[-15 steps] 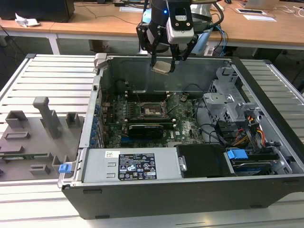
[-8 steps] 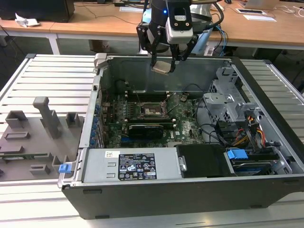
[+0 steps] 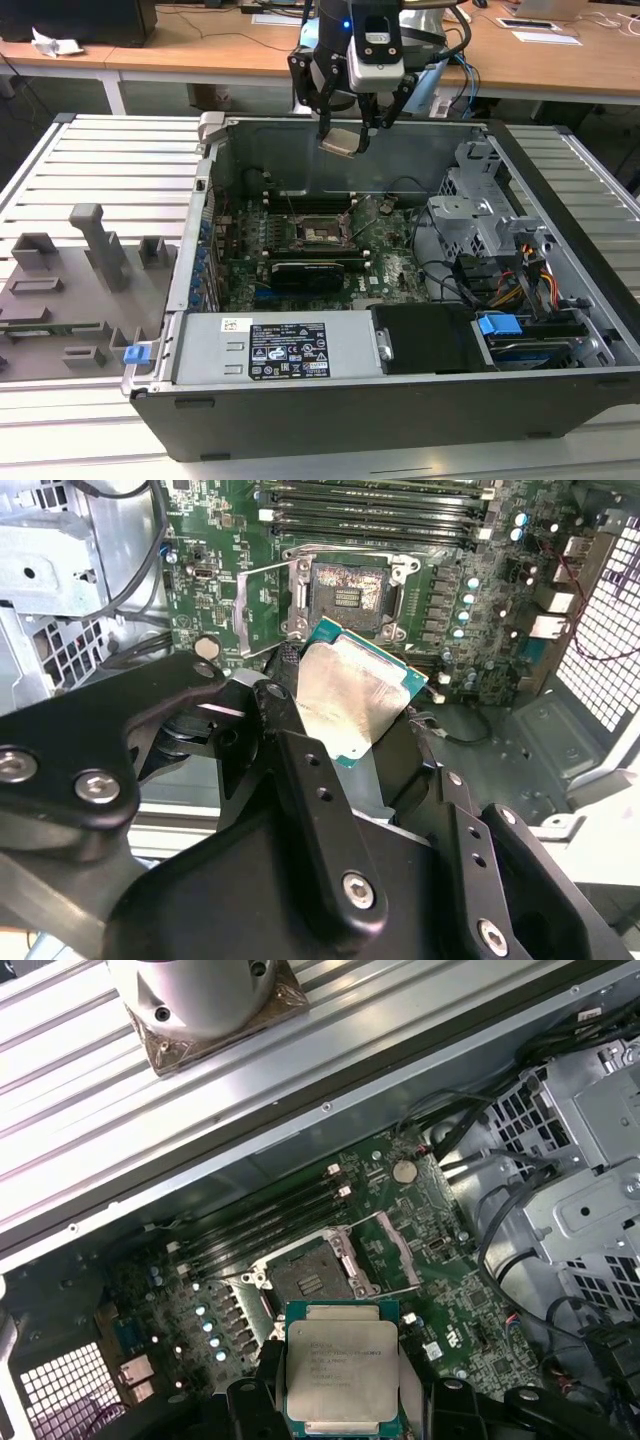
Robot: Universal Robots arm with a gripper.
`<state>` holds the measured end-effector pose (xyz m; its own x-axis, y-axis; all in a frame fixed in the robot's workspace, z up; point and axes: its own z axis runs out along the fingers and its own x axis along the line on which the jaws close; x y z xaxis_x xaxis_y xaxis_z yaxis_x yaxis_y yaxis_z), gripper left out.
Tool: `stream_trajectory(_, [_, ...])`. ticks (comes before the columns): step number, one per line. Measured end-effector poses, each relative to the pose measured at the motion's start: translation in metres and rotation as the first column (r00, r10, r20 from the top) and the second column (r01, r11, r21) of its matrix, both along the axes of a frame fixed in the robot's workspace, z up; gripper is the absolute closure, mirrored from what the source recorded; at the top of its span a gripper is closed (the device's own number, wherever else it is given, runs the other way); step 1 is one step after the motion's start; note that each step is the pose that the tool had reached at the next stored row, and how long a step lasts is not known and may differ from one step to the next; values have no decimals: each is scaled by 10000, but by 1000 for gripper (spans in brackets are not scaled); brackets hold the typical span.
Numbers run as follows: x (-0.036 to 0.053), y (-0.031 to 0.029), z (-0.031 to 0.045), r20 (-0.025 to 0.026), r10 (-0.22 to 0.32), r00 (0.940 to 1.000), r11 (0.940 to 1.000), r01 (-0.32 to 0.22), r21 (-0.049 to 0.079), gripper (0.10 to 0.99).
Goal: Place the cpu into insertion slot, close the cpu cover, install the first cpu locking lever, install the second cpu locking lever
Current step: 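Place the cpu into insertion slot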
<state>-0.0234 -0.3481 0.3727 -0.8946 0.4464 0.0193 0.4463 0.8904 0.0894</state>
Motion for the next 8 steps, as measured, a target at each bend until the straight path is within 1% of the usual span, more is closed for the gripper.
stream_trajectory(8, [0, 0, 0, 0, -201, 9998, 9998, 201, 0, 545])
